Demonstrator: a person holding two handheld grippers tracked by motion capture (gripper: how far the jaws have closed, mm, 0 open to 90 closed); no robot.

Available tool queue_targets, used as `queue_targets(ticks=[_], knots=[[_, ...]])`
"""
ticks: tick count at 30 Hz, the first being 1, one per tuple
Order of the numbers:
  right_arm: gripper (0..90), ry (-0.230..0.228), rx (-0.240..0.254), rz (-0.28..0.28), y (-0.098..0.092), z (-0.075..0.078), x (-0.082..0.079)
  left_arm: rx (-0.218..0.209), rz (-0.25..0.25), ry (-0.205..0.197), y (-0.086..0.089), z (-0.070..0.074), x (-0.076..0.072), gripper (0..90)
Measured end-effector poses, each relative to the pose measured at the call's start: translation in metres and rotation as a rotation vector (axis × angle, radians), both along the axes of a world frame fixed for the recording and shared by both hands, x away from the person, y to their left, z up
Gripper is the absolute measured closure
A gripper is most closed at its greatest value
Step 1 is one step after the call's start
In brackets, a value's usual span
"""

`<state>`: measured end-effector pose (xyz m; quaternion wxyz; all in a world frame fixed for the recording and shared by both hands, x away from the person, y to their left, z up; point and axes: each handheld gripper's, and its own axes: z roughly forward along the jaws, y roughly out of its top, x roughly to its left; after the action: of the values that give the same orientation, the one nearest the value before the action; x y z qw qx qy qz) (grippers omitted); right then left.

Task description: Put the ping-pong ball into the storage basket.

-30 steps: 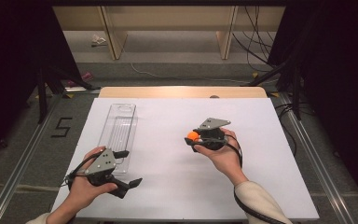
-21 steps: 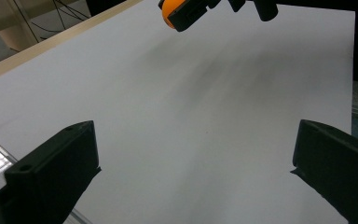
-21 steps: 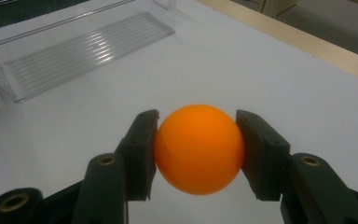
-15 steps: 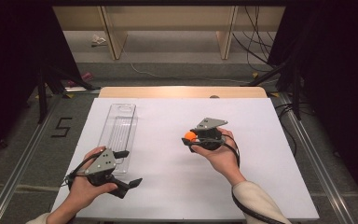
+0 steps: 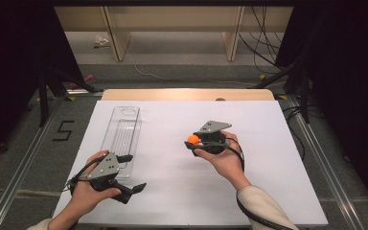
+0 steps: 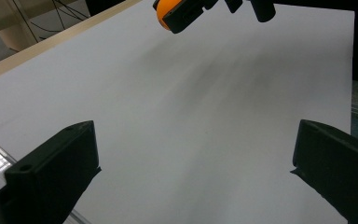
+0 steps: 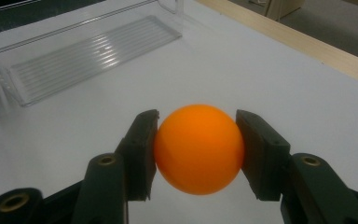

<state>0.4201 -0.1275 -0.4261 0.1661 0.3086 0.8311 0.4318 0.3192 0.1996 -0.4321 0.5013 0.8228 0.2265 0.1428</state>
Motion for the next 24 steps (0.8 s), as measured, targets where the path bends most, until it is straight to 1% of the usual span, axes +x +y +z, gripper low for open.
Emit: queue_targets(ticks=[5, 24], knots=[[51.5, 0.004, 0.000, 0.003, 0.0020, 0.0002, -0.0001, 0.000, 0.000, 0.000, -0.0001, 0.0000, 0.0000, 0.0], [51.4, -0.002, 0.006, 0.016, 0.0096, 0.0023, 0.0012, 0.001, -0.001, -0.001, -0.0003, 0.0000, -0.0001, 0.0]])
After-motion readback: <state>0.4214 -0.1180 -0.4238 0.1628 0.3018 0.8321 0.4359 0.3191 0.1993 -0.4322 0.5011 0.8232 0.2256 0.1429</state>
